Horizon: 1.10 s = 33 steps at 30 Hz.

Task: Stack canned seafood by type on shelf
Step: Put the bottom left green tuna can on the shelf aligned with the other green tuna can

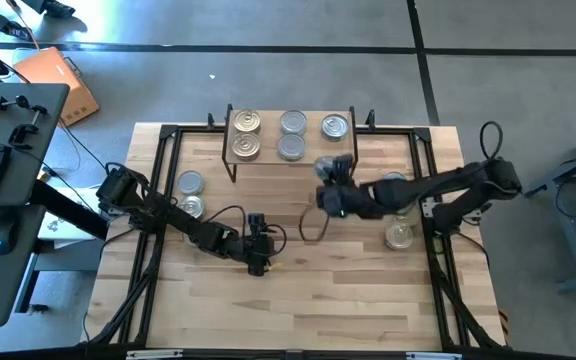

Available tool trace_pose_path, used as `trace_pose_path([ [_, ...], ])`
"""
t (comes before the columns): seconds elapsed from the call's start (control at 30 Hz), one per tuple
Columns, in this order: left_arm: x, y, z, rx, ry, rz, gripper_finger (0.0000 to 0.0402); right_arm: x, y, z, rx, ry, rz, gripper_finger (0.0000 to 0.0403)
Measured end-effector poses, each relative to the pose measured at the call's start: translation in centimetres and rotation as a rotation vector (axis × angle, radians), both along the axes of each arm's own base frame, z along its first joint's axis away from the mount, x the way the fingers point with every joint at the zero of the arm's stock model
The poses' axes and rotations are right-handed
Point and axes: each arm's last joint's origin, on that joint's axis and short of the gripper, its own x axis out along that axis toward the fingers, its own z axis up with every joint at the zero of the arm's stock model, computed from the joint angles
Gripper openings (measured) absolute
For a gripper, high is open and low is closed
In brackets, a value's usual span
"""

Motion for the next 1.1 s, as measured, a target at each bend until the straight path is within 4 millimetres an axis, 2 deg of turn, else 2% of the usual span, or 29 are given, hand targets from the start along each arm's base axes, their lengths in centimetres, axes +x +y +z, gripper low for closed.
trace_pose_path([
  [0.13,0.0,0.0,0.0,-0.001,-0.004,0.0,0.0277,0.4,-2.6,-0.6,-0.031,0.014,-0.036,0.0126],
  [0.37,0.0,0.0,0.0,-0.002,-0.005,0.0,0.0278,0.2,-4.4,-1.0,0.016,0.027,-0.049,0.0126],
  [0.53,0.0,0.0,0.0,-0.002,-0.004,0.0,0.0278,0.2,-4.7,-1.0,0.024,0.025,-0.056,0.013],
  [0.67,0.0,0.0,0.0,-0.001,-0.004,0.0,0.0278,0.1,-4.7,-1.5,0.055,0.053,-0.038,0.0193],
  [0.77,0.0,0.0,0.0,-0.001,-0.004,0.0,0.0278,0.1,-4.6,-1.4,0.063,0.04,-0.033,0.0218],
  [1.1,0.0,0.0,0.0,0.001,0.002,0.0,0.0278,0.4,-4.6,-0.6,0.079,0.029,-0.012,0.0213],
])
